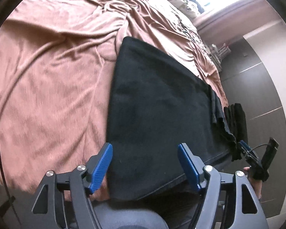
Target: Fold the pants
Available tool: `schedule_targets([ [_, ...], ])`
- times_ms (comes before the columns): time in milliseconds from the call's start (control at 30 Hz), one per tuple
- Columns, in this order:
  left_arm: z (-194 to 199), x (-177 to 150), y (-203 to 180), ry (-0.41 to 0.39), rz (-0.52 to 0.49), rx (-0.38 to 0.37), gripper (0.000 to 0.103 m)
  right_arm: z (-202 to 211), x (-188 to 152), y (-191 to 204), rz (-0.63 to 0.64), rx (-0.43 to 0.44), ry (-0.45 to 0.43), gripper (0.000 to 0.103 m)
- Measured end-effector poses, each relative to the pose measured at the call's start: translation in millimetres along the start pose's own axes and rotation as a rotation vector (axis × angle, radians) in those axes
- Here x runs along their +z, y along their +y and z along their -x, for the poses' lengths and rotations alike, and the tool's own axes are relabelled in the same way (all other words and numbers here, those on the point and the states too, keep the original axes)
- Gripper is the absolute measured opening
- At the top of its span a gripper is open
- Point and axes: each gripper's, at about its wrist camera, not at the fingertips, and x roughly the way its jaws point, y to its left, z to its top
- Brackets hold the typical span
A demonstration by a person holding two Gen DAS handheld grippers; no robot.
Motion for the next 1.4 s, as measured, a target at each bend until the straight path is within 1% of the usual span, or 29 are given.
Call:
schedule_targets([
  [33, -0.4, -1.6, 2.4, -0.003, 0.012, 0.001, 0.071, -4.6, 2.3, 1.7, 0.015, 0.002, 0.005, 0.079],
  [100, -2.6, -4.4, 7.3, -0.003, 0.03, 0.005, 0.064, -15.2, 7.8, 7.4, 0.051, -0.006, 0.02, 0.079],
  [167, -4.9, -7.2, 11.6, 0.005, 0.052, -0.004, 0.062, -26.1, 12.6, 13.2, 0.091, -0.011, 0.036, 0.079],
  [367, -6.5, -10.5, 18.9, -0.012, 0.084, -0.001, 0.061, -53.0, 23.9, 33.1, 0.223, -0.048, 0.085, 0.079],
  [500, -6.8, -13.5, 17.7, -0.036, 0.083, 0.008, 0.061, -73.5, 31.0, 44.4, 0.316, -0.091, 0.122, 0.079],
  [633, -6.8, -14.8, 19.5, -0.054, 0.094, -0.002, 0.061, -93.6, 37.6, 55.4, 0.397, -0.119, 0.145, 0.079],
  [767, -4.6, -16.4, 20.2, -0.064, 0.094, -0.01, 0.061, -113.1, 41.5, 62.8, 0.441, -0.129, 0.165, 0.079],
  [867, -3.4, -17.3, 21.8, -0.064, 0.101, -0.016, 0.061, -121.4, 44.6, 62.0, 0.46, -0.114, 0.171, 0.079],
  [933, -2.2, -18.3, 22.8, -0.063, 0.103, -0.018, 0.061, -124.1, 45.9, 57.2, 0.442, -0.092, 0.177, 0.079],
  [967, -2.3, -18.6, 21.7, -0.063, 0.104, -0.018, 0.061, -124.5, 46.6, 56.0, 0.436, -0.079, 0.175, 0.07],
  [1000, -1.8, -18.9, 21.9, -0.063, 0.104, -0.019, 0.061, -122.7, 46.2, 54.8, 0.434, -0.077, 0.17, 0.057],
  [1033, -1.8, -18.8, 22.1, -0.062, 0.105, -0.018, 0.061, -120.3, 46.8, 53.3, 0.433, -0.085, 0.162, 0.051],
  [1067, -2.0, -18.7, 22.1, -0.062, 0.106, -0.017, 0.061, -118.2, 48.7, 51.3, 0.417, -0.096, 0.154, 0.031],
  [1100, -2.4, -18.4, 21.9, -0.061, 0.106, -0.017, 0.061, -116.6, 52.2, 46.3, 0.384, -0.108, 0.148, 0.022],
  [1200, -2.4, -18.4, 21.8, -0.061, 0.108, -0.019, 0.061, -107.6, 62.7, 23.6, 0.271, -0.084, 0.111, 0.017],
  [1333, -3.2, -17.9, 21.9, -0.063, 0.113, -0.022, 0.061, -99.5, 73.7, -2.1, 0.158, -0.054, 0.079, 0.016],
  [1400, -3.1, -18.2, 22.1, -0.063, 0.115, -0.022, 0.061, -96.8, 80.3, -16.5, 0.102, -0.056, 0.063, 0.016],
])
